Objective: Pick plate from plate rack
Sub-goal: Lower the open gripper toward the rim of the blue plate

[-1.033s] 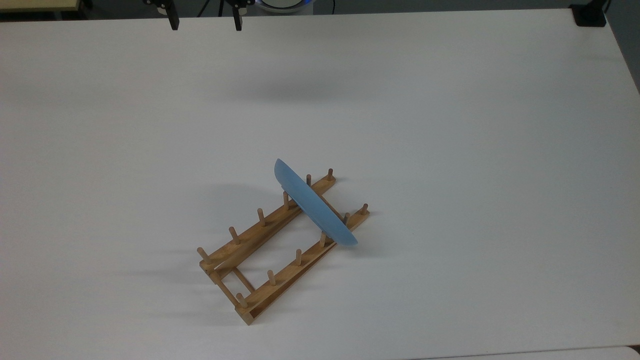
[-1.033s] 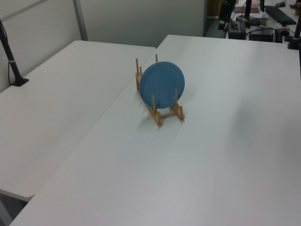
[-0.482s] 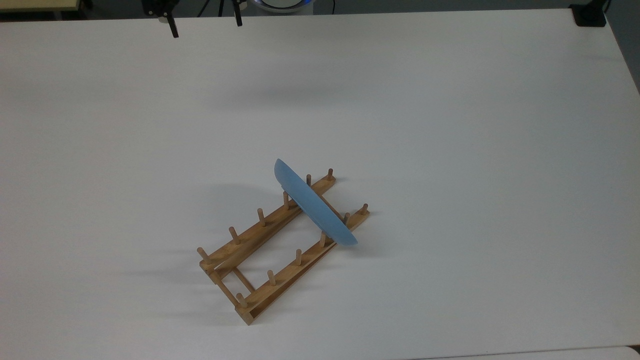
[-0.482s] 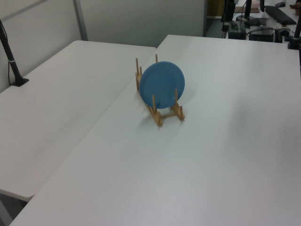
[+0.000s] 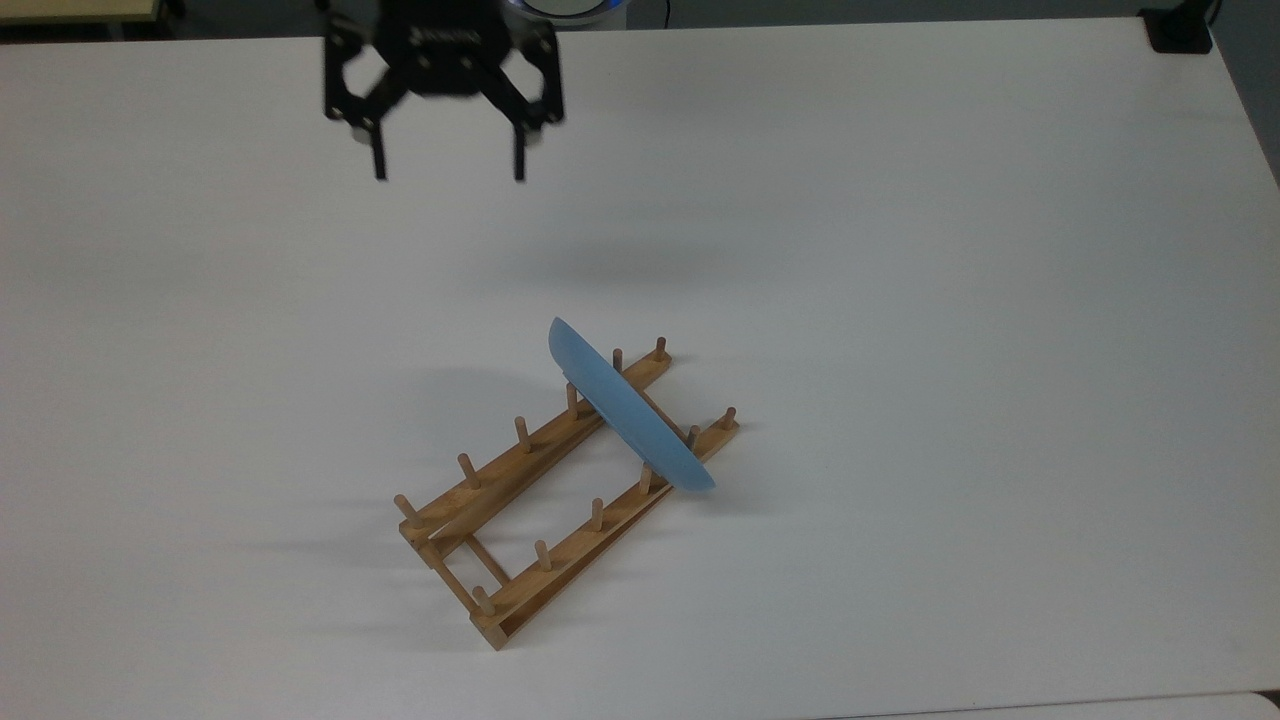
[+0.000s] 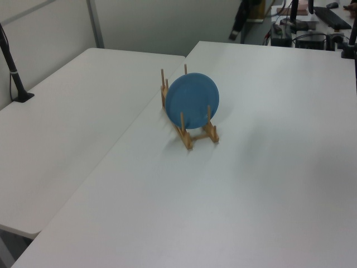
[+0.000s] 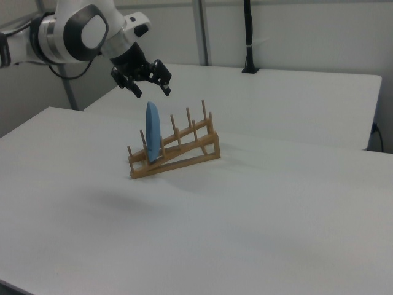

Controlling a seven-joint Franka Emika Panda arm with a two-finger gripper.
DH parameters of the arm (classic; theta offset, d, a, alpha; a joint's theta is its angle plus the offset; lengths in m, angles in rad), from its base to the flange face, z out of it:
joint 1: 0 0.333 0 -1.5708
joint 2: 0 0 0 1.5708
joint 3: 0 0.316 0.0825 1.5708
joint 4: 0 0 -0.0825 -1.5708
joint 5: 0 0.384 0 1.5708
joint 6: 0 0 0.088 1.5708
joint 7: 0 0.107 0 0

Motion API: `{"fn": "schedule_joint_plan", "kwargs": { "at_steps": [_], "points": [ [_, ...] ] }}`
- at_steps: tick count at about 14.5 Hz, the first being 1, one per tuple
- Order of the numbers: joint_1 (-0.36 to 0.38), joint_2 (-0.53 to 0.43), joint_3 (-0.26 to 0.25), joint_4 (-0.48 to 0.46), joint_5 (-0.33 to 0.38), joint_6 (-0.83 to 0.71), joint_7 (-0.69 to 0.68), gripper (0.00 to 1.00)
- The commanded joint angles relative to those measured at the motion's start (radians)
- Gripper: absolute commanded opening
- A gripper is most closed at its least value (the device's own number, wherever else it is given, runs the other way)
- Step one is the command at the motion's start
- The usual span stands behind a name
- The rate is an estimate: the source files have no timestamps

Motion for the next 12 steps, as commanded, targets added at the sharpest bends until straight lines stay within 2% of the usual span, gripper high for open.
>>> {"fn": "schedule_joint_plan", "kwargs": {
  "at_steps": [1,3,4,7,10,12],
  "points": [
    [0.065,0.043,0.007,-0.018,-0.116,0.1,0.188,1.0],
    [0.093,0.106,0.016,-0.017,-0.226,0.183,0.378,1.0],
    [0.11,0.142,0.016,-0.017,-0.312,0.226,0.496,0.99],
    [0.125,0.21,0.017,-0.011,-0.514,0.275,0.737,0.97],
    [0.124,0.233,0.046,-0.006,-0.576,0.277,0.811,0.9],
    [0.124,0.233,0.051,-0.006,-0.576,0.278,0.814,0.75]
  ]
}}
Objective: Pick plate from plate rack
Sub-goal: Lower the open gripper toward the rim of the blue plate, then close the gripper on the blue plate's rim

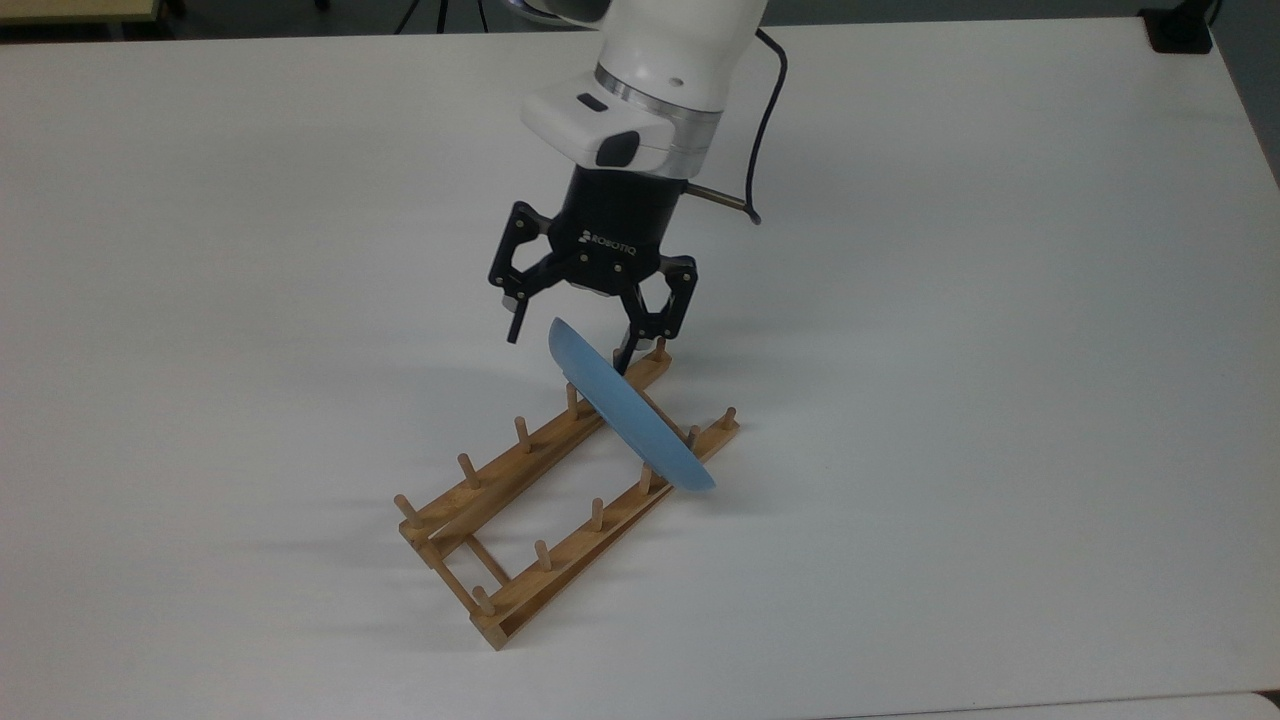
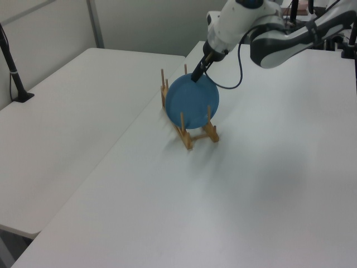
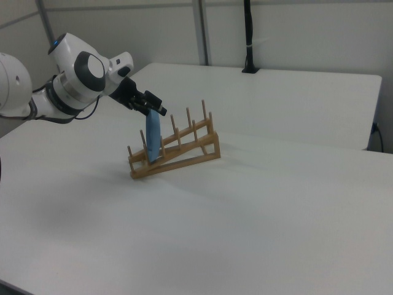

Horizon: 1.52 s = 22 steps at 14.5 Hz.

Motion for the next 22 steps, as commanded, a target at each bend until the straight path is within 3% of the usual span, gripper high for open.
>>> {"fn": "schedule_joint_plan", "kwargs": {
  "at_steps": [1,8,17,22],
  "points": [
    [0.002,-0.008,0.014,0.0,-0.022,0.012,0.036,0.67],
    [0.004,-0.016,0.016,0.0,-0.02,0.012,0.068,0.16],
    [-0.007,-0.074,0.016,-0.004,-0.014,0.007,0.047,0.01],
    [-0.016,-0.146,0.019,-0.029,0.103,-0.066,-0.033,0.01]
  ]
}}
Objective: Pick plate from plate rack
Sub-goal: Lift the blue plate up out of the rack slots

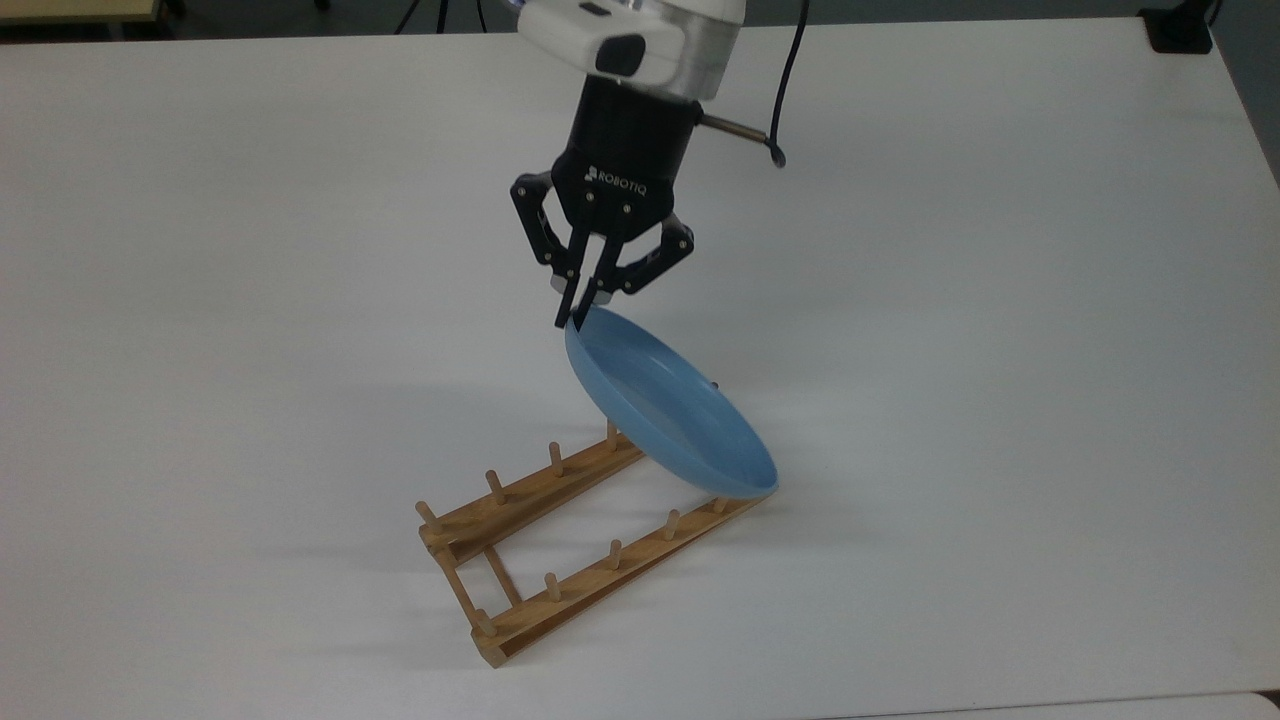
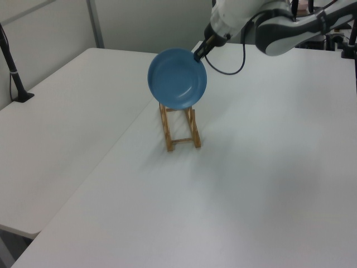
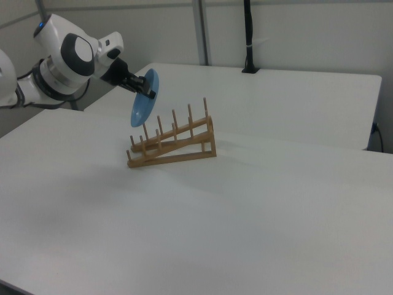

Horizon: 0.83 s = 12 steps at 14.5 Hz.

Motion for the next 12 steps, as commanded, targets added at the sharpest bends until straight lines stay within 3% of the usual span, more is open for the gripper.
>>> {"fn": "schedule_joint_plan", "kwargs": {
  "at_steps": [1,2,4,5,6,8,12],
  "points": [
    [-0.015,-0.074,0.003,-0.037,0.148,-0.112,-0.121,0.01],
    [-0.027,-0.086,0.003,-0.035,0.24,-0.163,-0.208,0.01],
    [-0.085,-0.129,-0.005,-0.026,0.534,-0.404,-0.579,0.01],
    [-0.108,-0.148,-0.008,-0.02,0.596,-0.48,-0.697,0.01],
    [-0.151,-0.159,-0.011,-0.014,0.643,-0.592,-0.836,0.01],
    [-0.199,-0.16,-0.011,-0.011,0.675,-0.692,-0.973,0.02],
    [-0.306,-0.137,-0.014,-0.079,0.733,-0.691,-1.187,0.01]
  ]
}}
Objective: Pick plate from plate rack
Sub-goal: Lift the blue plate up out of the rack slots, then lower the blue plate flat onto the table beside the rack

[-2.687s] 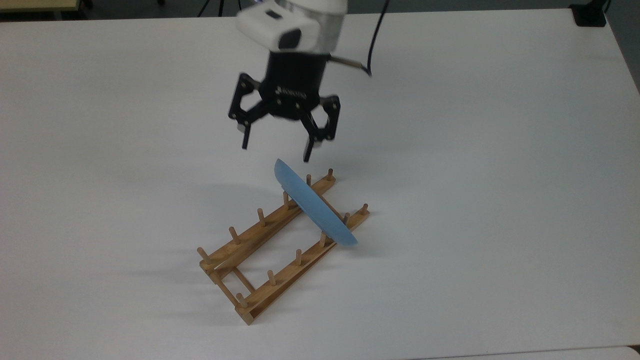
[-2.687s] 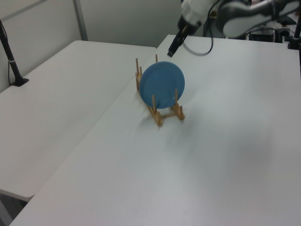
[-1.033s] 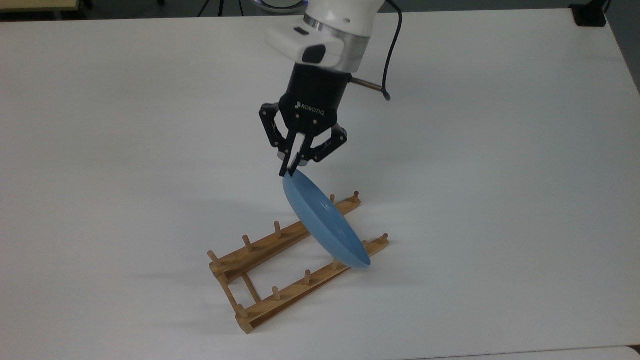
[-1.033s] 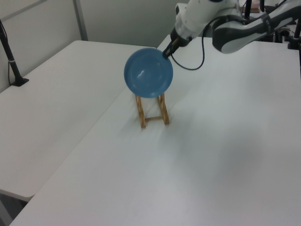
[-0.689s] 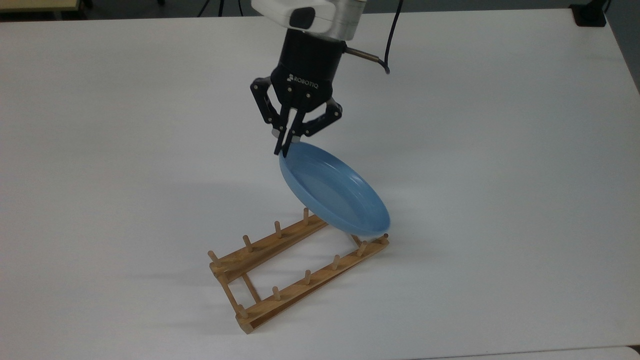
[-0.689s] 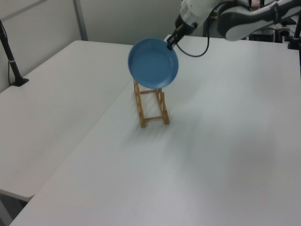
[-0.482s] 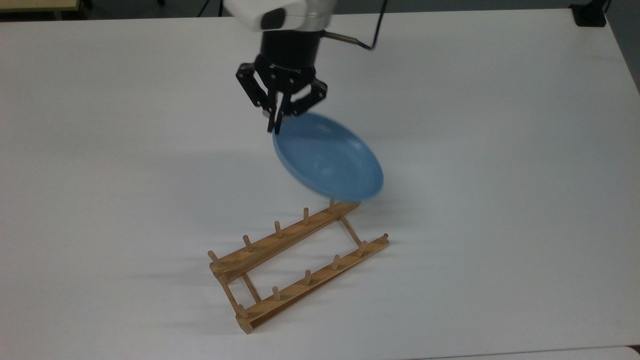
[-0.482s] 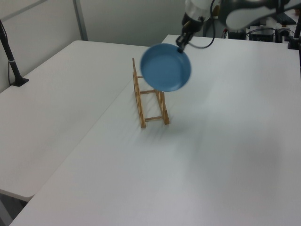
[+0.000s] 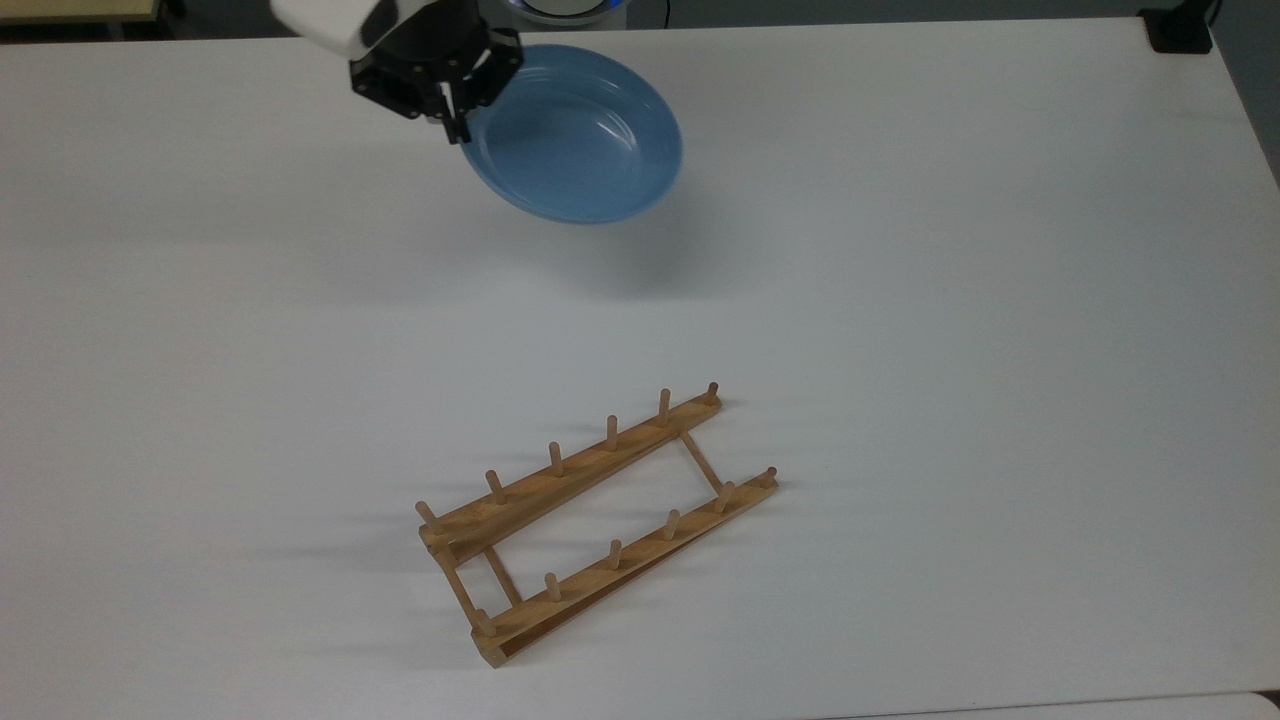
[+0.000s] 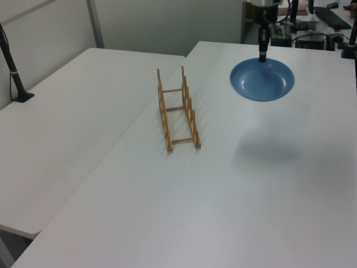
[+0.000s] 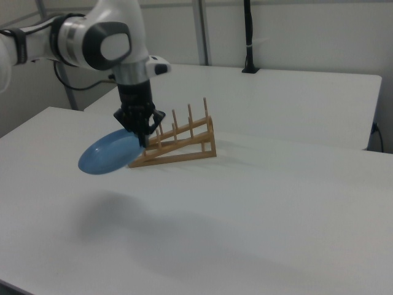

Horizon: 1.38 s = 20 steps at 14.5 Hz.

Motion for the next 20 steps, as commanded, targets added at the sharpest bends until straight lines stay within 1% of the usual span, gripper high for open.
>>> {"fn": "schedule_joint_plan", "kwargs": {
  "at_steps": [1,2,4,6,8,11,15,16,17,18,19,20],
  "points": [
    [-0.052,0.019,-0.002,-0.087,0.055,0.035,-0.14,0.01],
    [-0.058,0.027,-0.002,-0.113,0.058,0.086,-0.142,0.01],
    [-0.068,0.036,-0.002,-0.189,0.085,0.217,-0.142,0.01],
    [-0.066,0.065,-0.002,-0.227,0.091,0.31,-0.142,0.01],
    [-0.066,0.101,-0.002,-0.232,0.092,0.339,-0.138,0.01],
    [-0.074,0.136,-0.002,-0.233,0.092,0.342,-0.14,0.02],
    [-0.078,0.167,-0.003,-0.272,0.072,0.382,-0.142,0.03],
    [-0.08,0.177,-0.003,-0.275,0.07,0.396,-0.142,0.07],
    [-0.08,0.179,-0.003,-0.275,0.07,0.396,-0.142,0.16],
    [-0.08,0.177,-0.003,-0.27,0.07,0.396,-0.139,0.33],
    [-0.08,0.174,-0.003,-0.264,0.072,0.391,-0.132,0.39],
    [-0.081,0.164,-0.003,-0.263,0.073,0.388,-0.129,0.55]
  ]
}}
